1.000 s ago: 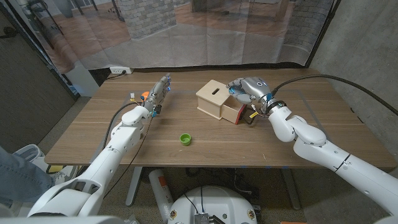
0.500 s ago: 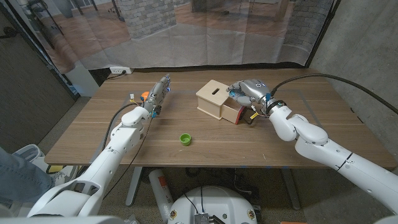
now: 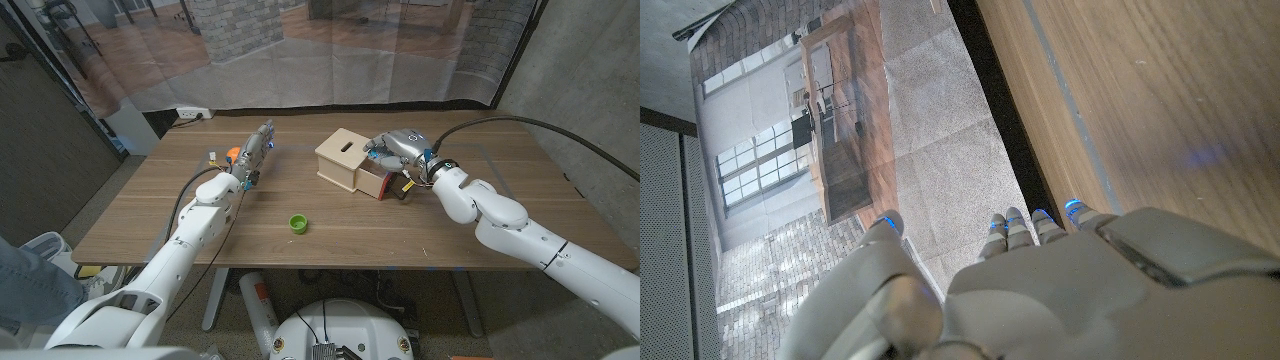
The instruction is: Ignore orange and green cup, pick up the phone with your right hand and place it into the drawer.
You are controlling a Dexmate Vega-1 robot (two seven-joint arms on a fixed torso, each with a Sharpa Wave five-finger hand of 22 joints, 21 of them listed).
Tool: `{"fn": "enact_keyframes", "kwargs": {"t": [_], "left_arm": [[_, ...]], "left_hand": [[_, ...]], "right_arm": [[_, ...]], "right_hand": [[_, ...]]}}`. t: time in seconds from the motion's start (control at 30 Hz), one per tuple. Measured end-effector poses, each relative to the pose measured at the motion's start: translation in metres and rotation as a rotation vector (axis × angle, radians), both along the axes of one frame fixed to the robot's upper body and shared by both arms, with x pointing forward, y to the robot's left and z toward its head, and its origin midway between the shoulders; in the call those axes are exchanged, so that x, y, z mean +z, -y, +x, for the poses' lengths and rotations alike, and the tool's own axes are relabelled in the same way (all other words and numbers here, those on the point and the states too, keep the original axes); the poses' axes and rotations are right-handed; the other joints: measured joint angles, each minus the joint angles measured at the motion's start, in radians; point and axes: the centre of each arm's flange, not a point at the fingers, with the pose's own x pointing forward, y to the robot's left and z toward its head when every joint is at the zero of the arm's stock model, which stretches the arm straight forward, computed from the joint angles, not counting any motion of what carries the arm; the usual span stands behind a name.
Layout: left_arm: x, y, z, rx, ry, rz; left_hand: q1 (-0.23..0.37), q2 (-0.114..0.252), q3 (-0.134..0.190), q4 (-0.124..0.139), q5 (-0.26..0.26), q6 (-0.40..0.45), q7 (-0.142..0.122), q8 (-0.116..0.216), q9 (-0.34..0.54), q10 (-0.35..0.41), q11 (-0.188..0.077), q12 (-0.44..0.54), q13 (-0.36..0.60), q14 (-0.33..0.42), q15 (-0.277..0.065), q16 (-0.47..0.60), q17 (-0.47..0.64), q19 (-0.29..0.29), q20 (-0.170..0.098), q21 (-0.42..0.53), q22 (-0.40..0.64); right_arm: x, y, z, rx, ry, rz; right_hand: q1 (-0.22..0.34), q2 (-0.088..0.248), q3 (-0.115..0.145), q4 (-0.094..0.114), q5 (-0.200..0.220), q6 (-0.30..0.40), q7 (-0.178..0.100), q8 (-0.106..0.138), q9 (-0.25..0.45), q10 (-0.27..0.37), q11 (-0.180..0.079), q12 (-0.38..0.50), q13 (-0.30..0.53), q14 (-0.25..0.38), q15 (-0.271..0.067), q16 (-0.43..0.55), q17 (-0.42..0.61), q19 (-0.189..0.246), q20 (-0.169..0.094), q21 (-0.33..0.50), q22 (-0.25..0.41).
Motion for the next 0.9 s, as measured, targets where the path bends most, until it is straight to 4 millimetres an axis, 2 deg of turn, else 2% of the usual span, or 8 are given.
{"fn": "enact_keyframes", "kwargs": {"t": [0.43,0.67,0.77,0.9], "left_arm": [[-0.003,0.0015,0.0014,-0.003,-0.007,0.001],[-0.0028,0.0022,0.0017,-0.004,-0.008,0.003],[-0.0034,0.0022,0.0021,-0.004,-0.01,0.003],[-0.0046,0.0022,0.0028,-0.004,-0.013,0.002]], "left_hand": [[0.0,0.0,0.0,0.0,0.0,0.0,0.0,0.0,0.0,0.0,0.0,0.0,0.0,0.0,0.0,0.0,0.0,0.0,0.0,0.0,0.0],[0.0,0.0,0.0,0.0,0.0,0.0,0.0,0.0,0.0,0.0,0.0,0.0,0.0,0.0,0.0,0.0,0.0,0.0,0.0,0.0,0.0],[0.0,0.0,0.0,0.0,0.0,0.0,0.0,0.0,0.0,0.0,0.0,0.0,0.0,0.0,0.0,0.0,0.0,0.0,0.0,0.0,0.0],[0.0,0.0,0.0,0.0,0.0,0.0,0.0,0.0,0.0,0.0,0.0,0.0,0.0,0.0,0.0,0.0,0.0,0.0,0.0,0.0,0.0]], "right_arm": [[-0.0012,0.0005,0.005,-0.01,-0.037,-0.028],[-0.0007,0.0003,0.0068,-0.014,-0.046,-0.035],[-0.0004,0.0002,0.0076,-0.015,-0.049,-0.037],[-0.0002,-0.0004,0.0087,-0.016,-0.052,-0.039]], "right_hand": [[0.0,0.0,-0.005,-0.003,0.0,0.0,0.0,-0.004,0.0,0.009,0.002,-0.008,-0.006,0.009,-0.009,-0.003,0.003,-0.003,-0.002,0.017,-0.004],[0.0,0.0,-0.014,0.003,0.0,0.0,0.0,-0.004,0.0,0.009,0.002,-0.018,-0.008,0.009,-0.009,-0.003,0.005,-0.015,0.007,0.021,-0.009],[0.0,0.0,-0.019,0.008,0.0,0.0,0.0,-0.004,0.0,0.014,0.007,-0.021,-0.01,0.009,-0.009,-0.006,0.005,-0.019,0.003,0.021,-0.012],[-0.006,0.007,-0.032,0.018,-0.006,0.0,0.0,-0.004,0.0,0.033,0.026,-0.025,-0.017,0.012,-0.012,-0.006,0.007,-0.019,0.003,0.029,-0.018]]}}
